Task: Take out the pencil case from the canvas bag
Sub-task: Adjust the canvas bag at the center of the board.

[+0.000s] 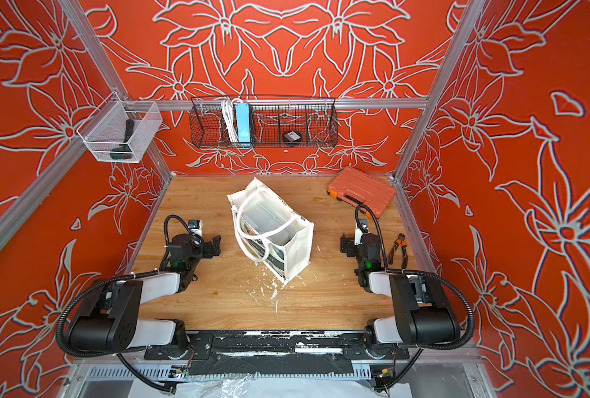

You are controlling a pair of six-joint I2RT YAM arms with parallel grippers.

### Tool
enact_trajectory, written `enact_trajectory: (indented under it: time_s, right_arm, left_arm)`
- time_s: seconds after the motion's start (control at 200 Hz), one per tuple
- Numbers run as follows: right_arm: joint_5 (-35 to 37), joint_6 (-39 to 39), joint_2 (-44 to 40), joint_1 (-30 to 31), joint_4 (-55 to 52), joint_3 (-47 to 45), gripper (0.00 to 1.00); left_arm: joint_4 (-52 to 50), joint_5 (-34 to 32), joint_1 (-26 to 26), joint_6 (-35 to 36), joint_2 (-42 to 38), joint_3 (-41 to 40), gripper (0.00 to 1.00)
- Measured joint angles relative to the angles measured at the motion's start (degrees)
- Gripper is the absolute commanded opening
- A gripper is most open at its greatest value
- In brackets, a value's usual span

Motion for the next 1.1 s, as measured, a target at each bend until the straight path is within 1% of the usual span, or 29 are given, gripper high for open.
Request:
enact_trajectory:
  time_s: [0.3,0.4,0.46,0.515,0.62,0.731,0.851,0.991,1.096]
  right_arm:
    - [0.0,0.0,0.0,0.0,0.0,0.02,0.98]
    - [0.0,0.0,0.0,0.0,0.15,0.02,0.98]
    - [-0.04,-0.07,-0.31,0.0,-0.02,0.02,0.98]
    - [0.0,-0.04,-1.57,0.0,-2.19,0.37,0.98]
    - [2.23,1.07,-6.45,0.0,-11.17,4.55,0.98]
    - [5.66,4.74,-11.08,0.0,-18.58,10.32,0.98]
    - [7.93,9.33,-14.14,0.0,-26.75,14.27,0.98]
    - [7.76,14.32,-17.4,0.0,-35.93,16.68,0.98]
    - [6.43,17.4,-21.11,-0.09,-41.79,17.07,0.98]
  left_arm:
    - [0.0,-0.09,0.0,-0.07,0.0,0.0,0.99]
    - [-0.2,-1.88,0.0,-0.87,-0.07,0.04,0.99]
    - [-2.12,-3.17,0.02,-1.38,-0.63,0.74,0.99]
    - [-5.62,-4.39,0.02,-1.92,-1.7,2.51,0.99]
    - [-13.18,-6.95,0.02,-3.61,-4.17,8.15,0.99]
    - [-20.92,-8.96,0.07,-5.4,-6.29,14.6,0.99]
    - [-30.08,-10.38,0.07,-6.88,-8.48,21.18,0.99]
    - [-40.68,-11.17,0.09,-7.72,-10.21,28.98,0.99]
    - [-48.3,-10.4,0.11,-7.89,-11.56,34.69,0.99]
